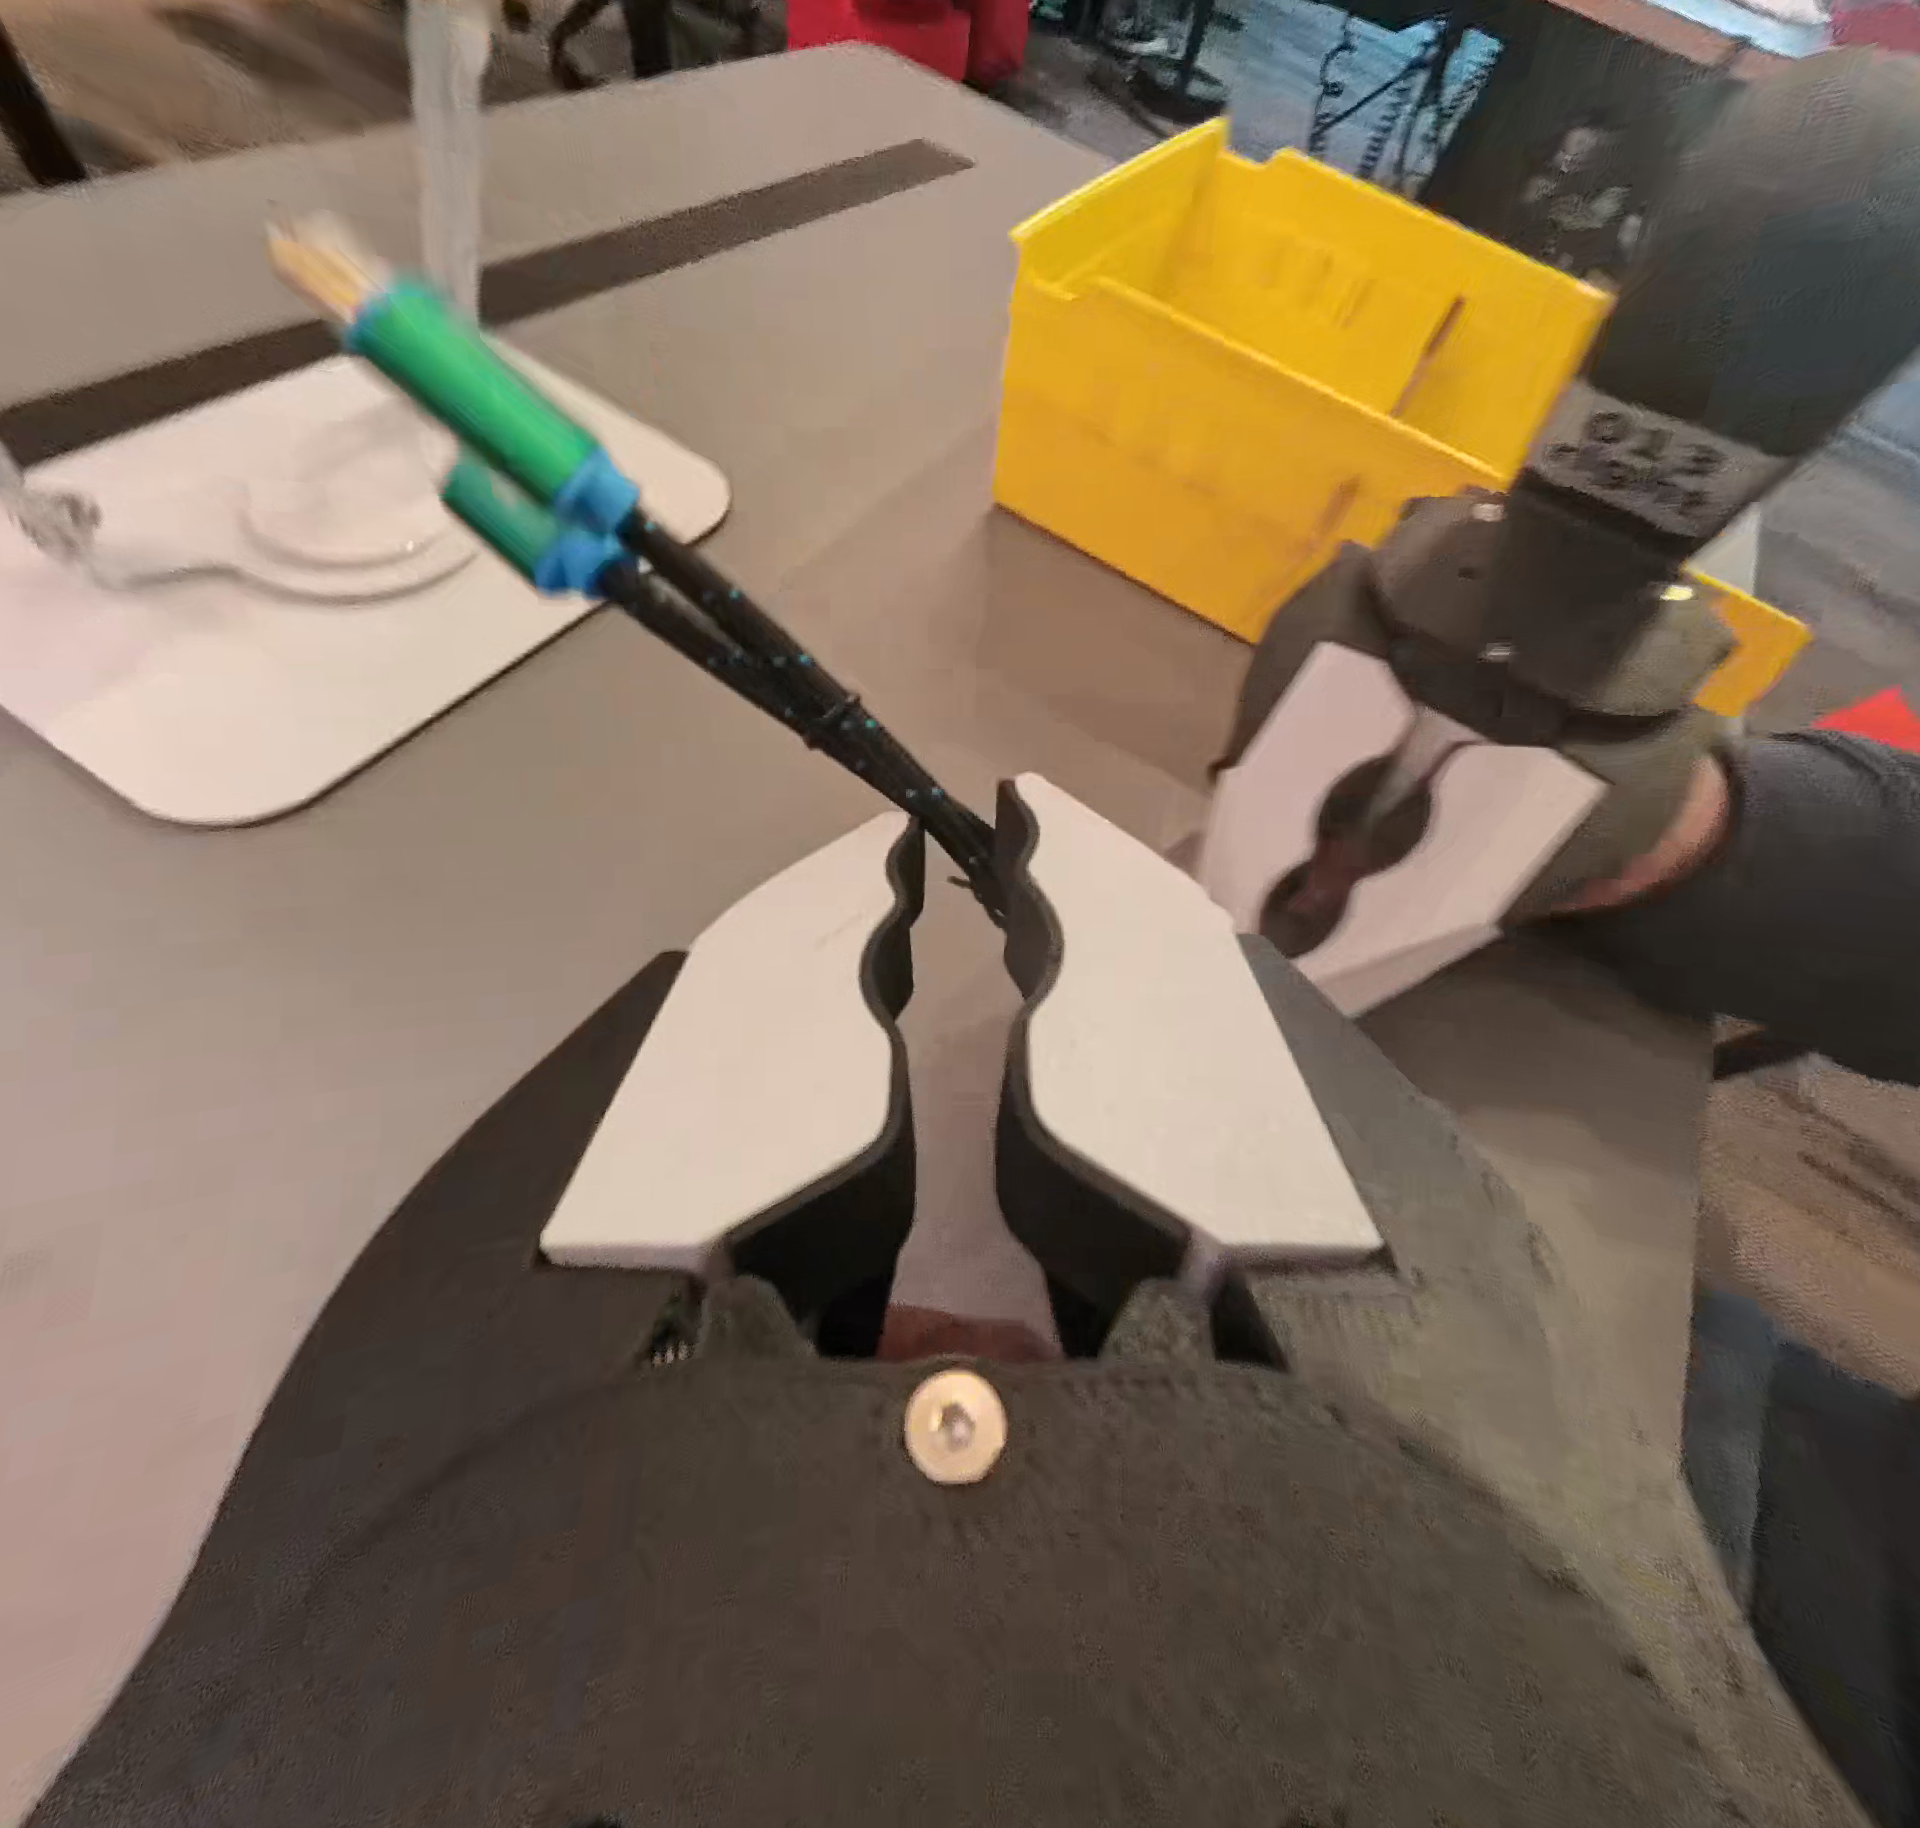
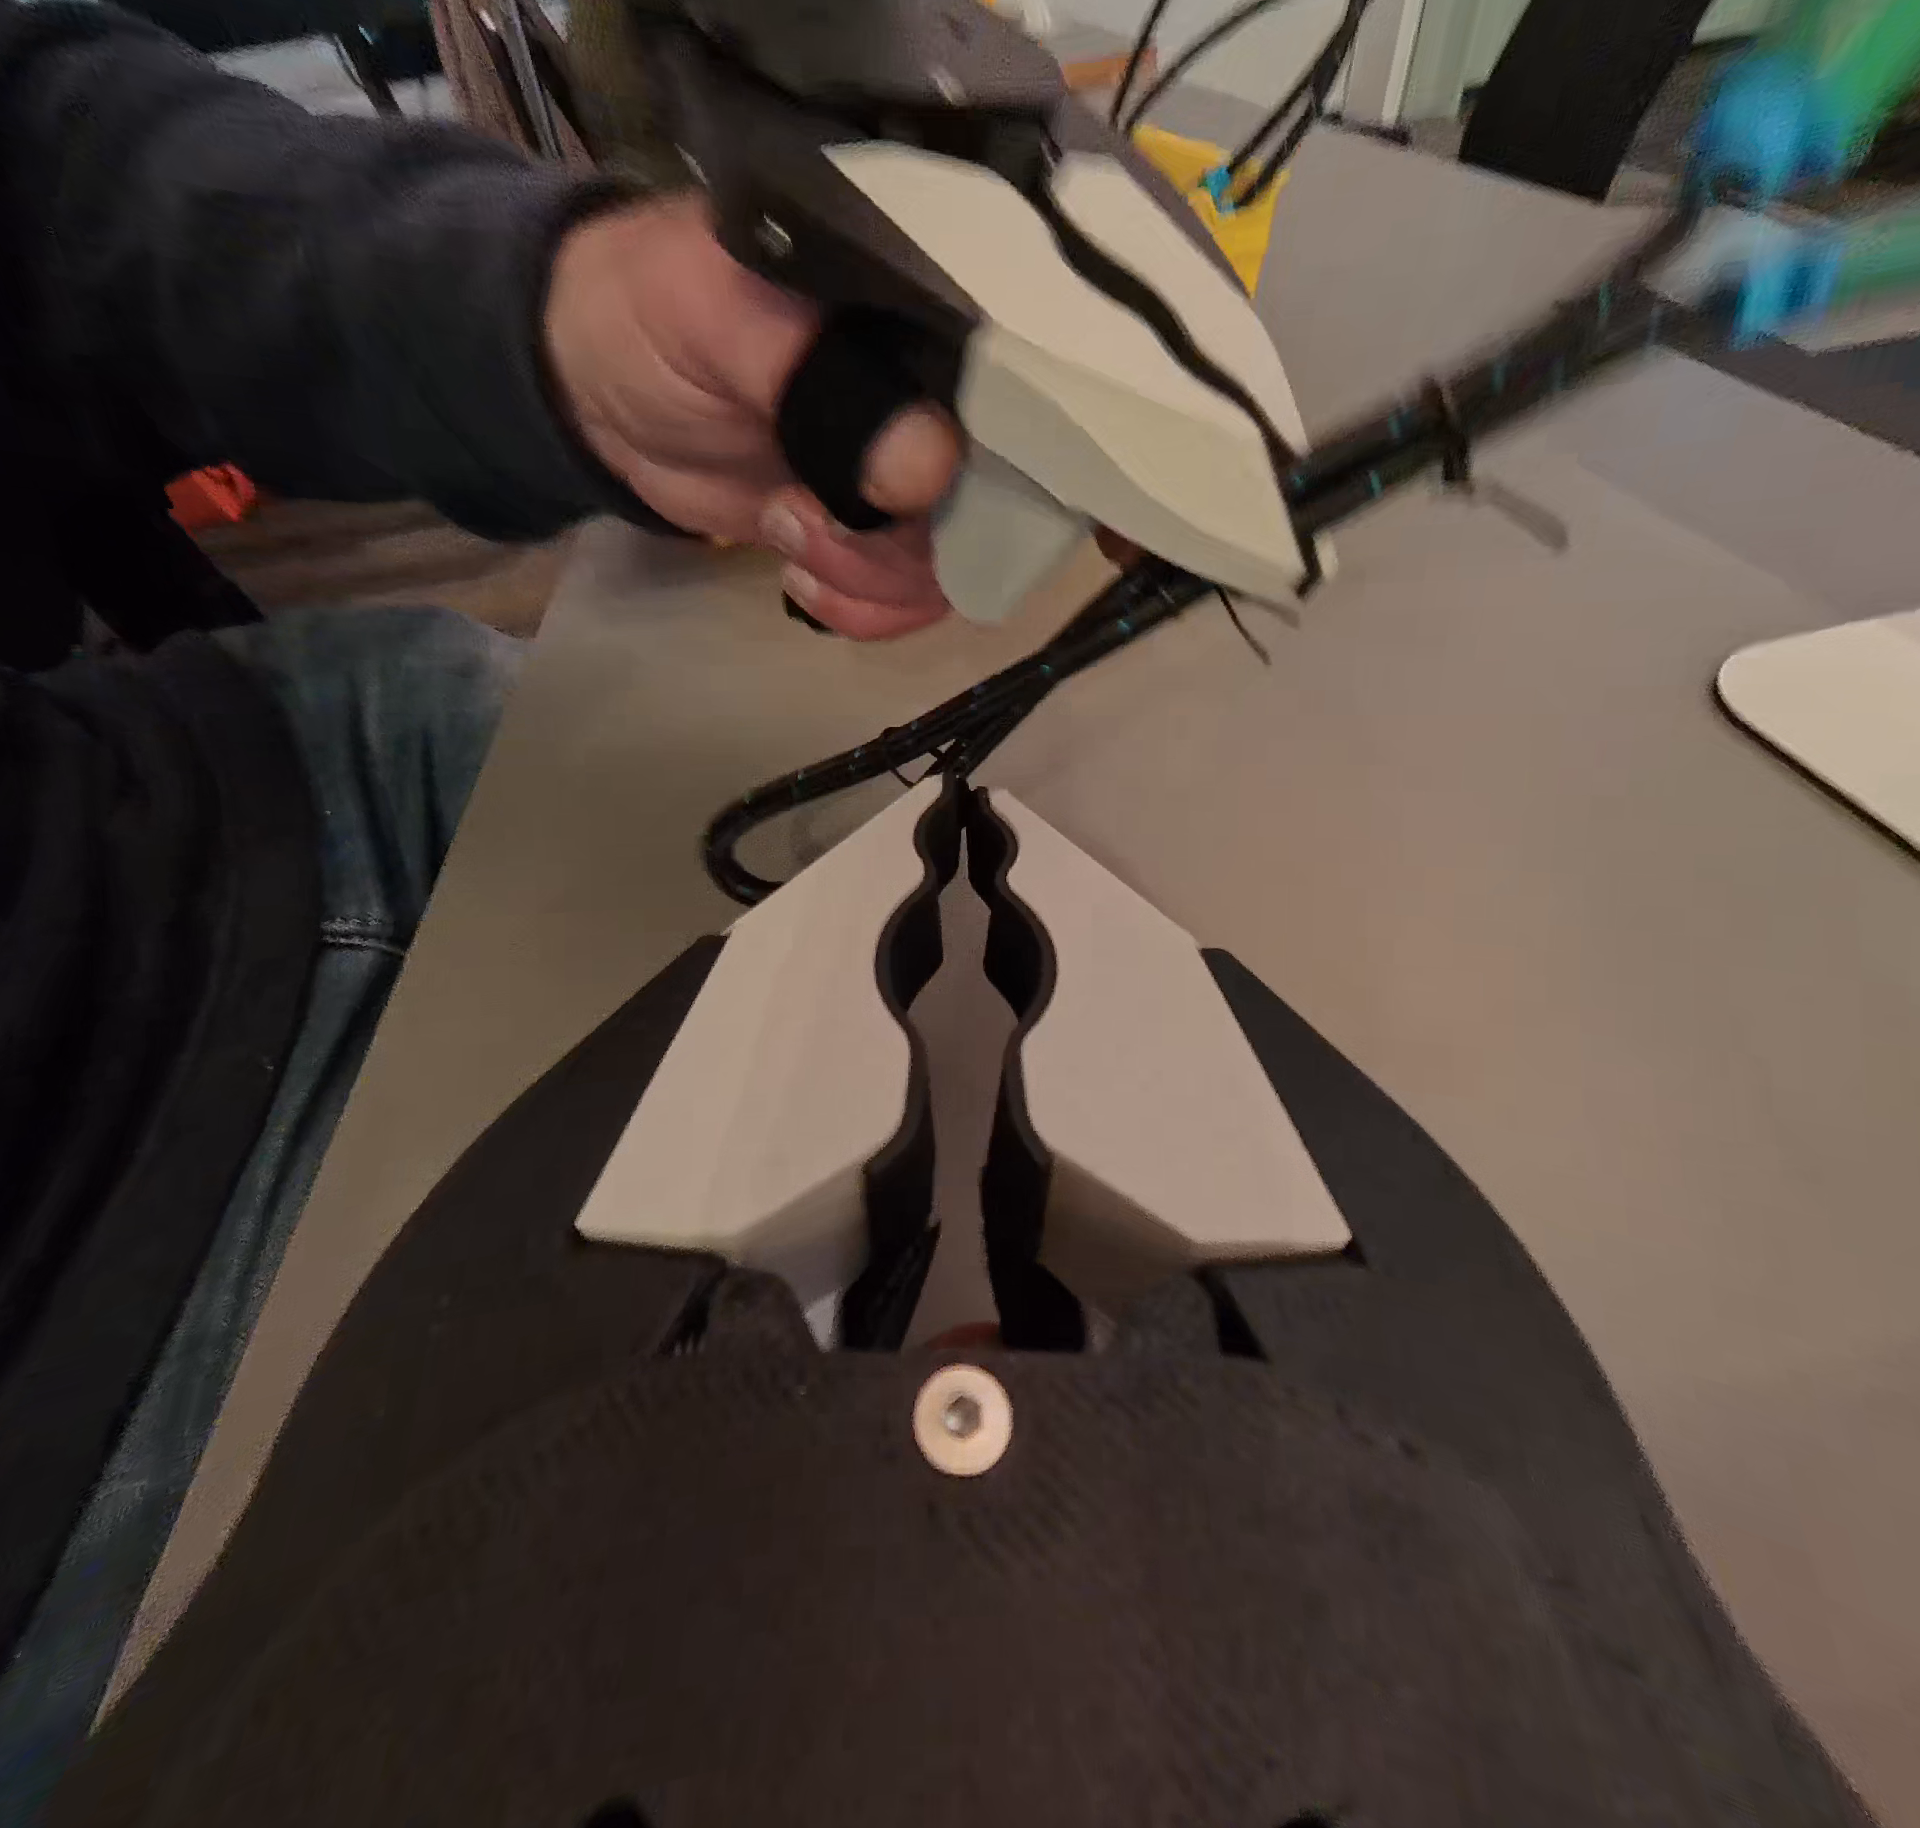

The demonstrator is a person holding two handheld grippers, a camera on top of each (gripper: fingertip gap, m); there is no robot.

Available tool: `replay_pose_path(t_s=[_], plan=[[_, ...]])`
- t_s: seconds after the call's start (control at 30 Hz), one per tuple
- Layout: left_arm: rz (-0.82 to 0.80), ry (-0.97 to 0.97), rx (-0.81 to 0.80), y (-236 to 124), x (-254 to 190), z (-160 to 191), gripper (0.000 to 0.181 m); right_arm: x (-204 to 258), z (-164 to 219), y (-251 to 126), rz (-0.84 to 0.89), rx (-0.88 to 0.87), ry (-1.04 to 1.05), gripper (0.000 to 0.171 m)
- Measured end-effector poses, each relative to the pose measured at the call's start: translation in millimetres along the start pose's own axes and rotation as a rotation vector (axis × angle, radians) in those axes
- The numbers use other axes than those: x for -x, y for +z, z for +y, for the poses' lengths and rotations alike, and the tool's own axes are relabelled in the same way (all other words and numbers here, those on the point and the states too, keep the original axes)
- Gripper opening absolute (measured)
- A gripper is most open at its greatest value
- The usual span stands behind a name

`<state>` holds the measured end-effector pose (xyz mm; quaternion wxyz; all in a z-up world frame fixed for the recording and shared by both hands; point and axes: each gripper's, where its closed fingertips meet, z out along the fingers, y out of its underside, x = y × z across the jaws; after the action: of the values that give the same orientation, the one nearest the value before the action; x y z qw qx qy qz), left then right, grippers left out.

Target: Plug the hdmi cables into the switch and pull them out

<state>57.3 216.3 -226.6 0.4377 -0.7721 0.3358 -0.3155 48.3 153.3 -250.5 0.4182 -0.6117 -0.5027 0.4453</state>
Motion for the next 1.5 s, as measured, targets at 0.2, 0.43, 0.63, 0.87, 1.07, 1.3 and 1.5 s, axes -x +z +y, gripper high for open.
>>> replay_pose_path(t_s=[0.2,0.43,0.63,0.87,1.07,1.3,1.5], plan=[[0.006,-0.116,0.068,13,12,28,0.015,6,-7,-5,-0.018,-0.058,-0.017,0.0],[-0.07,-0.102,-0.048,-8,16,12,0.045,11,-15,-9,-0.064,-0.109,0.038,0.0],[-0.269,0.357,-0.039,-45,20,-6,0.068,11,-26,-17,-0.074,-0.115,0.053,0.0],[-0.1,0.868,0.07,-38,-34,14,0.07,15,-44,-22,-0.106,-0.181,0.077,0.0],[-0.049,0.901,0.089,-12,-37,21,0.037,25,-67,-28,-0.149,-0.235,0.056,0.0],[0.119,0.609,0.044,-12,-51,2,0.013,9,-99,-40,-0.029,-0.297,-0.011,0.0],[0.322,0.286,0.022,-18,-63,-9,0.015,-14,-111,-44,0.095,-0.309,-0.042,0.0]])
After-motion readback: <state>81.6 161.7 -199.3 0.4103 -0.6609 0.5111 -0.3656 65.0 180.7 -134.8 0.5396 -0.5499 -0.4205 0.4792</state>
